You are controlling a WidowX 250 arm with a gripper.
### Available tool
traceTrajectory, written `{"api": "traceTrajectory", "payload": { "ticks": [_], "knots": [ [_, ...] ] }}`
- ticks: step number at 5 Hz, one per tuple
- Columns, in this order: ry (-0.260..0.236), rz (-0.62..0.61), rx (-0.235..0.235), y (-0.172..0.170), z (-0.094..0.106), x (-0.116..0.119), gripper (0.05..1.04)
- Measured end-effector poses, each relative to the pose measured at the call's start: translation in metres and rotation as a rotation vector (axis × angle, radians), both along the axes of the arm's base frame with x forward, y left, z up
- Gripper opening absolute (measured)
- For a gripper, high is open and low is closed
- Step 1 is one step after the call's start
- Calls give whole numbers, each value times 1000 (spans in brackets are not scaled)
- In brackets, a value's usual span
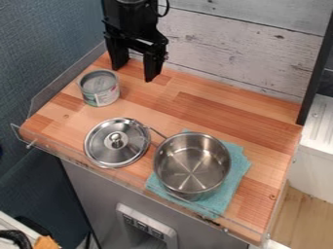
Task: Moved the silver pot over the blue towel to the upper middle part of the table
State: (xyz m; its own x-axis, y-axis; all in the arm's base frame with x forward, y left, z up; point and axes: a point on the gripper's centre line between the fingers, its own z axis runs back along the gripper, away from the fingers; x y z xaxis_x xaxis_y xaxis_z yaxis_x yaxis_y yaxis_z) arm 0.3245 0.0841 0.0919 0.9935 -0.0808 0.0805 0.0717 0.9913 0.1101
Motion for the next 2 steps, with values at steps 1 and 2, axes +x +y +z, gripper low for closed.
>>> {"api": "traceTrajectory", "payload": {
  "ticks": [1, 2],
  "knots": [
    [27, 5, -11, -2, -9, -2, 1001],
    [70, -72, -41, -28, -22, -11, 1001]
  ]
}}
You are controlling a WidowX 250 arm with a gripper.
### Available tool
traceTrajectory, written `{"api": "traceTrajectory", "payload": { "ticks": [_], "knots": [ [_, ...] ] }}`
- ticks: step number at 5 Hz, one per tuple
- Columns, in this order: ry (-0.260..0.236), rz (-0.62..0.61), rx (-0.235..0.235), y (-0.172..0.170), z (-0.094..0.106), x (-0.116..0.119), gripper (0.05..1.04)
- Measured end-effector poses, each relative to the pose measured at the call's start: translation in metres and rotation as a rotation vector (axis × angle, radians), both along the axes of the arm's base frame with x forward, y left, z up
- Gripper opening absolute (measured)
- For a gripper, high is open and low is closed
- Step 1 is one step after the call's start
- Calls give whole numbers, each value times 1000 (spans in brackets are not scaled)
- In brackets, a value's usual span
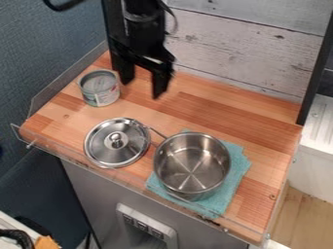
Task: Moved the silver pot over the blue towel to the upper middle part of the table
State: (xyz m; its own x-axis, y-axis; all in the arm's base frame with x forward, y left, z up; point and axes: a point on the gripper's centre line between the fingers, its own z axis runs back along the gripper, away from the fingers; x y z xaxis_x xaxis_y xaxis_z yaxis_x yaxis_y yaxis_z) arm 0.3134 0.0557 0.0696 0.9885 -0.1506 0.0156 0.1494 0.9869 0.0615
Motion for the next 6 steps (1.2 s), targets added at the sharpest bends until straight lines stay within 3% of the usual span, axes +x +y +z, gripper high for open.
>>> {"api": "traceTrajectory", "payload": {
  "ticks": [2, 3, 4, 6],
  "knots": [
    [2, -154, 5, -41, -12, -5, 1001],
    [29, -172, 22, -42, -24, -8, 1001],
    [75, -218, 41, -41, -38, -25, 1001],
    [96, -280, 61, -47, -49, -44, 969]
  ]
}}
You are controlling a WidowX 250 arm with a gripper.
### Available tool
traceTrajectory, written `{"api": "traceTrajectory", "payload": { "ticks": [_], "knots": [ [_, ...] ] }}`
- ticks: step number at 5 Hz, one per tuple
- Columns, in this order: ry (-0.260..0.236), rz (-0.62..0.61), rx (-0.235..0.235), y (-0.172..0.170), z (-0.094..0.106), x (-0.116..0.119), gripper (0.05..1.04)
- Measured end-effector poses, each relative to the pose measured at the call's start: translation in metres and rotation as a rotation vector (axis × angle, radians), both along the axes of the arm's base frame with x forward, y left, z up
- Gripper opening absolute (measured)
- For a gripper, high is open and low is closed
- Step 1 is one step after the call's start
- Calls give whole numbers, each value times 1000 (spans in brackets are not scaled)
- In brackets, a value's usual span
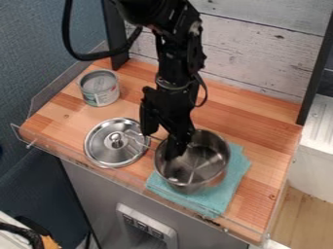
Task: Moved the silver pot over the blue towel to the upper middle part of the table
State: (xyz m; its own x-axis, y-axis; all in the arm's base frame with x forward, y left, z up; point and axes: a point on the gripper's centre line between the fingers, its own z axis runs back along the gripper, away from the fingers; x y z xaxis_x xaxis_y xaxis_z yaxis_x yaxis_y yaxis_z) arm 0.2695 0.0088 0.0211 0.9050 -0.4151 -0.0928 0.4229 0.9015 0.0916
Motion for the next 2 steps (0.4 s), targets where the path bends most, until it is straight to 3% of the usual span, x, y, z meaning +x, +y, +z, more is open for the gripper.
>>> {"api": "traceTrajectory", "payload": {
  "ticks": [2],
  "knots": [
    [-22, 3, 5, 0, 2, 5, 386]
  ]
}}
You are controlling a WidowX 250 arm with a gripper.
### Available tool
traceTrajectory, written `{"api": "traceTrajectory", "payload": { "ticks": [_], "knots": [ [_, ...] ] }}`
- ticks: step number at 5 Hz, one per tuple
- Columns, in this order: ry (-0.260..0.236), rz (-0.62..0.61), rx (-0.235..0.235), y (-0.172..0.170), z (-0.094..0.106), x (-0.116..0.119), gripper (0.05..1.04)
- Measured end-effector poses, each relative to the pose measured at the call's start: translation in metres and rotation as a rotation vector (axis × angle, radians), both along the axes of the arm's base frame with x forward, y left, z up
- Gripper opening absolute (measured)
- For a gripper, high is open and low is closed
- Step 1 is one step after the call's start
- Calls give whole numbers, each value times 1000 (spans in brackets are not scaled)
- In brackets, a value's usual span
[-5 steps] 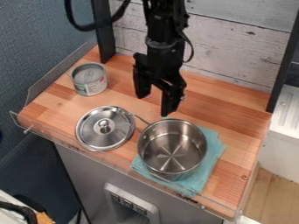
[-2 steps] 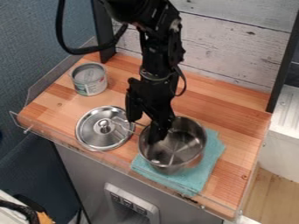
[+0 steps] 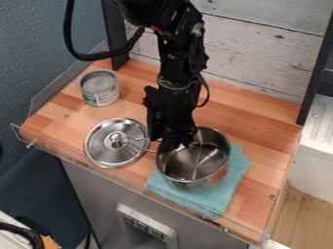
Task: Moved the silver pot over the blue towel to the upper middle part of the table
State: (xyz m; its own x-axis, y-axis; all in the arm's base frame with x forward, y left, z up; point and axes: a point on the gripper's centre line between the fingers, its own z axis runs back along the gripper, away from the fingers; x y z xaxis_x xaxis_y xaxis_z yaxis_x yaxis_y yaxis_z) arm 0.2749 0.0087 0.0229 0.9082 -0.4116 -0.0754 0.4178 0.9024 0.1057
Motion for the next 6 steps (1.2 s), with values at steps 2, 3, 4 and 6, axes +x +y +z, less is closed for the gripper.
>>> {"api": "traceTrajectory", "payload": {
  "ticks": [2, 3, 4, 6],
  "knots": [
    [-9, 14, -2, 0, 0, 7, 74],
    [-5, 14, 1, 0, -1, 10, 89],
    [-3, 18, -3, -1, -2, 13, 251],
    [-9, -15, -28, -14, 5, 17, 837]
  ]
}}
